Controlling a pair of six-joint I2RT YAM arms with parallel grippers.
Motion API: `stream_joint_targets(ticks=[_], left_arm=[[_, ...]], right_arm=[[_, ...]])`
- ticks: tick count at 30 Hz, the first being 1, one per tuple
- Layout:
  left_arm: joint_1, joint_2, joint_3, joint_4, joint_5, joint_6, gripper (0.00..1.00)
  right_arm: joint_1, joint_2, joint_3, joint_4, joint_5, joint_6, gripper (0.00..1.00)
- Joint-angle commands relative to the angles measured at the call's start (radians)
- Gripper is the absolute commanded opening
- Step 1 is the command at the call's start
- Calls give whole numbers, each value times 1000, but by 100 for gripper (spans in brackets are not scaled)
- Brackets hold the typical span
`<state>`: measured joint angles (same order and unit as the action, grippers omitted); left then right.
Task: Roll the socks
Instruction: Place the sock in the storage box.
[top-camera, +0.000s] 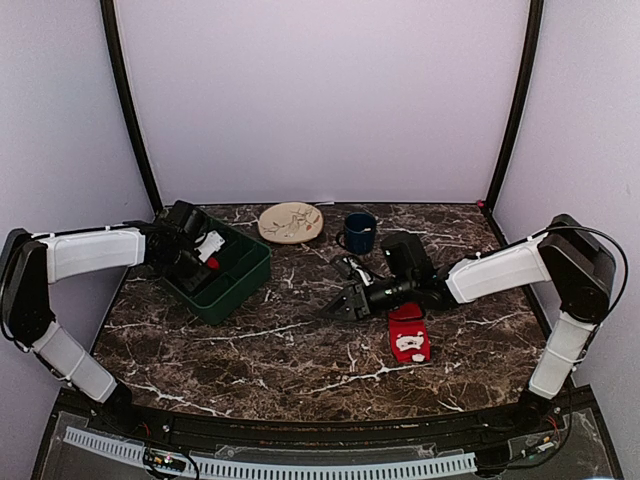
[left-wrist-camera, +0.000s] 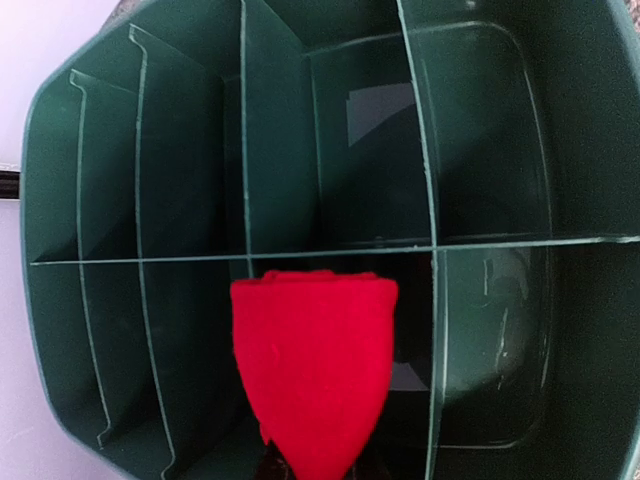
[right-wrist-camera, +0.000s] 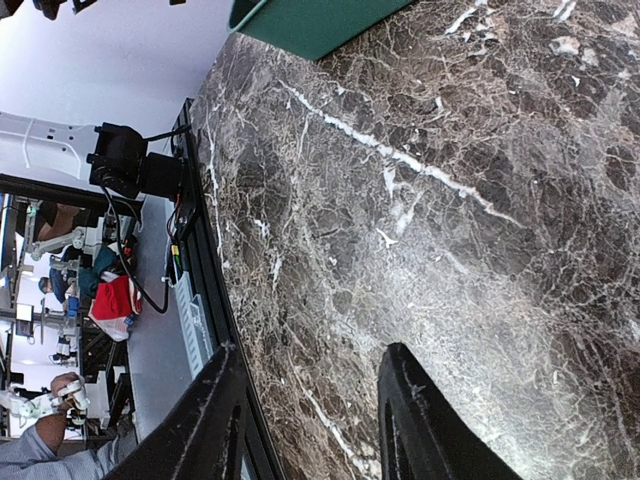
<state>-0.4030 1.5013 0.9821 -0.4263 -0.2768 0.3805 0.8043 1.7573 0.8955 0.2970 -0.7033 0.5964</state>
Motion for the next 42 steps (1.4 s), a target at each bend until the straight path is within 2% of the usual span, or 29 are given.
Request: stream_joint_targets(ticks=[1, 12, 34, 42], left_arm=[[4, 19, -19, 25, 16, -11, 0], [34, 54, -48, 72, 48, -35, 0], [152, 175, 51, -59, 346, -114, 1], [167, 227, 96, -120, 388, -134, 25]], right_arm=[[7, 6, 2, 44, -13, 4, 43], [6, 20, 17, 34, -23, -4, 43], [7, 24, 16, 28, -21, -15, 43], [7, 27, 18, 29, -23, -15, 43]])
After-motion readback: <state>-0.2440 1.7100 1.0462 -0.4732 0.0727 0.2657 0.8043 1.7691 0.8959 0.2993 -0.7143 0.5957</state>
